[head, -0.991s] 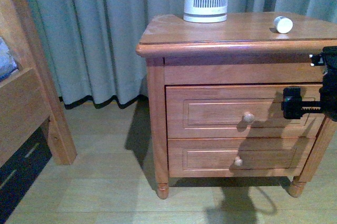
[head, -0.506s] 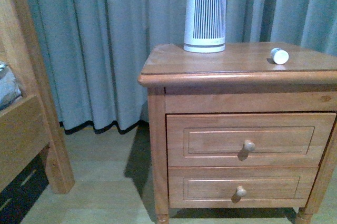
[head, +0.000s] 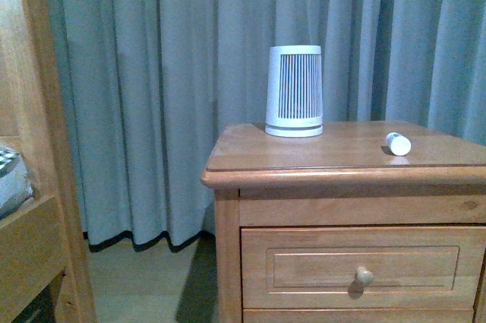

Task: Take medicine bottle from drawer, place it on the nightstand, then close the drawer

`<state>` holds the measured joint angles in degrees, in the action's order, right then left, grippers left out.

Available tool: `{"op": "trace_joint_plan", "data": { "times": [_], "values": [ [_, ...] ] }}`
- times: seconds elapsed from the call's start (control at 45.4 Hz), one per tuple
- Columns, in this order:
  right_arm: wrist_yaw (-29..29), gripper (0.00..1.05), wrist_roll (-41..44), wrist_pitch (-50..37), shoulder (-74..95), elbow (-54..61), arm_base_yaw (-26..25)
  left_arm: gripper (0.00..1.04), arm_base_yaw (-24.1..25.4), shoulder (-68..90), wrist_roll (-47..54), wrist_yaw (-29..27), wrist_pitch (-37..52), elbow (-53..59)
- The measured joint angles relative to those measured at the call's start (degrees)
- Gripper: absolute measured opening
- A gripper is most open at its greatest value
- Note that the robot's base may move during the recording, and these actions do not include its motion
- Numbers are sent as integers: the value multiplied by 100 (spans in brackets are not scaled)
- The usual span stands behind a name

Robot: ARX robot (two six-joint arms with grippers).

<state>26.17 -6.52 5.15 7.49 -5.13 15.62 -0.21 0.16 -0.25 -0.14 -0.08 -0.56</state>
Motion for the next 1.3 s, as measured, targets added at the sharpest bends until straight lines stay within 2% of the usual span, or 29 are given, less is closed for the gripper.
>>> {"op": "trace_joint_plan", "data": {
  "times": [0.154,0.176,0.198,0.33,0.374,0.462,0.66,0.682,0.969,1.299],
  "values": [
    [-7,98,-11,0,-24,11,-17,98,0,-2,2,0,0,0],
    [-330,95,70,-138,-114,66,-109,98,0,-2,2,2,0,0],
    [-413,93,90,-221,-146,98,-168,98,0,-2,2,2,0,0],
    [-2140,73,450,-507,-658,428,-953,98,0,-2,2,0,0,0],
    [-2446,66,496,-505,-680,428,-1272,98,0,0,2,13,0,0],
    [-2583,49,551,-505,-706,428,-1512,98,0,-2,2,9,0,0],
    [-2601,4,608,-505,-710,428,-1528,98,0,0,0,9,0,0],
    [-2601,2,625,-505,-710,428,-1528,98,0,0,0,9,0,0],
    [-2603,3,627,-505,-710,428,-1539,98,0,-2,2,9,0,0],
    [-2601,52,636,-505,-713,428,-1539,98,0,-2,0,9,0,0]
  ]
}}
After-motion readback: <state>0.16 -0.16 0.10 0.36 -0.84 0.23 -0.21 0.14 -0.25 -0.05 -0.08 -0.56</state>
